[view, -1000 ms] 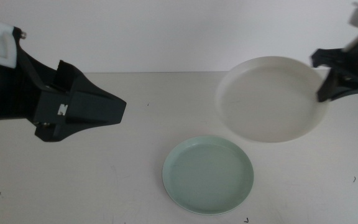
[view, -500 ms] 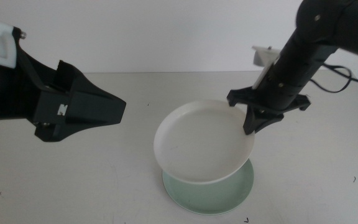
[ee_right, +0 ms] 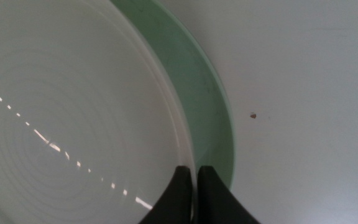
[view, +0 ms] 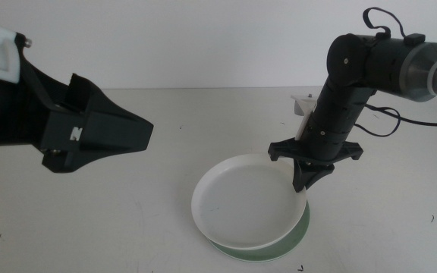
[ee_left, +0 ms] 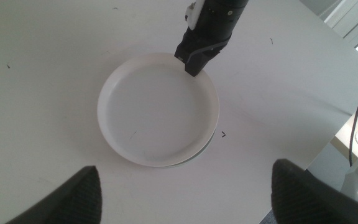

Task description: Stack the three bowls on top of each other.

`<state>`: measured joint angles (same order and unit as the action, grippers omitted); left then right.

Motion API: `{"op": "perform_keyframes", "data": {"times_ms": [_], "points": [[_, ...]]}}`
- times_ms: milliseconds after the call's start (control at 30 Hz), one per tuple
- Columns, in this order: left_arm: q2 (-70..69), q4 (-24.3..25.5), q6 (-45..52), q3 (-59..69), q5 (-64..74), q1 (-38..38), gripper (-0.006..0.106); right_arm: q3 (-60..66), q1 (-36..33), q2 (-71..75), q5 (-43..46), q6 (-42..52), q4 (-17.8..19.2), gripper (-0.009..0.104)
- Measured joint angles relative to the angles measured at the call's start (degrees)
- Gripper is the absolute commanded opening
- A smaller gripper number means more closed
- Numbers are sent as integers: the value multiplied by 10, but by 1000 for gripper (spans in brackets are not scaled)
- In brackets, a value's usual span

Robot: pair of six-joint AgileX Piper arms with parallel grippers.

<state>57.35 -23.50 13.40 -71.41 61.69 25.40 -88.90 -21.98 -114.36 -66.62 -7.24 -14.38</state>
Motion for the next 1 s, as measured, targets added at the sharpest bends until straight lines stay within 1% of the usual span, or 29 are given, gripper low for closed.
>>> {"op": "perform_keyframes", "data": {"times_ms": [267, 367, 433, 500, 700, 800, 900, 1000], "points": [[0, 0, 0, 0, 0, 0, 104, 0, 0, -14, 0, 1, 4, 1], [0, 0, 0, 0, 0, 0, 104, 0, 0, -14, -1, 2, 9, 4], [0, 0, 0, 0, 0, 0, 104, 0, 0, -14, -5, 2, 13, 8], [0, 0, 0, 0, 0, 0, 104, 0, 0, -14, -11, 2, 20, 14], [0, 0, 0, 0, 0, 0, 104, 0, 0, -14, -20, 2, 21, 38], [0, 0, 0, 0, 0, 0, 104, -1, 0, -11, -22, 2, 21, 47], [0, 0, 0, 0, 0, 0, 104, -1, 0, 8, -22, 3, 21, 51], [0, 0, 0, 0, 0, 0, 104, -6, 1, 41, -27, 16, 24, 51]]}}
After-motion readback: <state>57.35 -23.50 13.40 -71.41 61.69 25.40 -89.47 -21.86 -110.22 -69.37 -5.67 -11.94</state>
